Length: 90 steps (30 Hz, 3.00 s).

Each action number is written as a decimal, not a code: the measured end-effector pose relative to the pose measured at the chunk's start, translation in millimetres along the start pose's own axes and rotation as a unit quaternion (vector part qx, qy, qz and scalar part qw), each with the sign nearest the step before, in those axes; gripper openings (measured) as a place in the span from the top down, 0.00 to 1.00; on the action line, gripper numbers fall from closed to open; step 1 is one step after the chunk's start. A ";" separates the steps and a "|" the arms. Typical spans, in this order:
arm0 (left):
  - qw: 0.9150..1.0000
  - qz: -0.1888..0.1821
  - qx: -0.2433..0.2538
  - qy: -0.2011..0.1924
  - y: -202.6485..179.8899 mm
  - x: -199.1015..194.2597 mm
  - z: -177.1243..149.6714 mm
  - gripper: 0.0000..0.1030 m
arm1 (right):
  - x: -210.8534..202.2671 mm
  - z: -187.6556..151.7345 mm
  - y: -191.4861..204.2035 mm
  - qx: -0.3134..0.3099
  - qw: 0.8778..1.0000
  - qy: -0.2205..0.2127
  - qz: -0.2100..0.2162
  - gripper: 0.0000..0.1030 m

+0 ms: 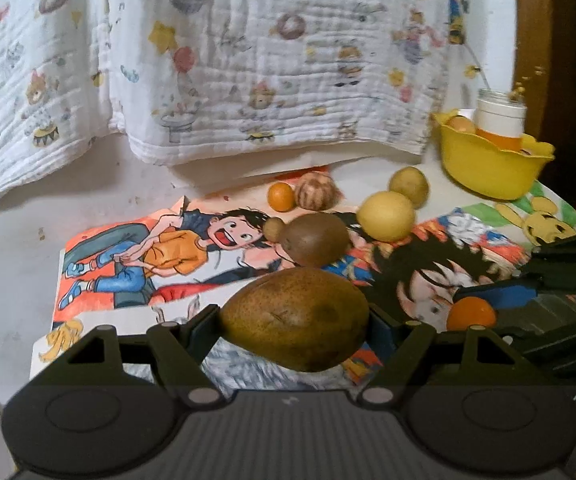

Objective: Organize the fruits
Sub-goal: 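Carry both fruits over the tray and open the right tool to drop the tangerine, then lower the pear into the tray and open the left tool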

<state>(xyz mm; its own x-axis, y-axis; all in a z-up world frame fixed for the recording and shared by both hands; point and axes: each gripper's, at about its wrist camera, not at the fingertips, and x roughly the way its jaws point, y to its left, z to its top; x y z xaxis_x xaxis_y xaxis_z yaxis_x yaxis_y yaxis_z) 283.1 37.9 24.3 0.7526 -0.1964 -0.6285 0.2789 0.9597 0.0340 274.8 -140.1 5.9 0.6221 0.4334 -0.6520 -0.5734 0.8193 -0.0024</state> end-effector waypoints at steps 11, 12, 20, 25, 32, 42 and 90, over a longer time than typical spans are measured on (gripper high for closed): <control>0.999 -0.019 -0.024 0.024 -21.7 -39.8 -28.9 0.23 | -36.4 -36.6 24.3 -0.009 1.000 0.013 0.021 0.66; 0.999 -0.021 -0.028 0.028 -22.0 -41.1 -31.9 0.23 | -37.7 -39.7 25.7 -0.007 1.000 0.015 0.023 0.66; 0.997 -0.041 -0.046 0.052 -26.5 -48.7 -50.9 0.23 | -45.0 -56.9 31.7 0.010 0.999 0.027 0.024 0.66; 0.997 -0.042 -0.042 0.059 -30.4 -50.0 -59.3 0.23 | -46.5 -63.1 34.7 0.014 0.999 0.034 0.024 0.66; 0.997 -0.042 -0.023 0.059 -39.7 -45.1 -67.0 0.23 | -46.5 -68.9 35.0 0.023 0.999 0.041 0.018 0.65; 0.997 -0.045 -0.008 0.059 -42.7 -39.2 -72.5 0.22 | -49.4 -72.1 35.7 0.025 0.999 0.036 0.011 0.65; 0.997 -0.009 0.076 0.014 -50.8 -151.0 -136.4 0.01 | -137.2 -108.9 47.6 0.027 0.999 0.023 -0.041 0.01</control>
<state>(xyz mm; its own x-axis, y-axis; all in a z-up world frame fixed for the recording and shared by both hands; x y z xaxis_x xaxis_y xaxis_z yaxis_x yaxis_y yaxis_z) 73.9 46.2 11.5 0.7299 -0.2060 -0.6518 0.3811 0.9142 0.1379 104.1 -201.5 12.7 0.6399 0.3469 -0.6858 -0.4911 0.8710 -0.0176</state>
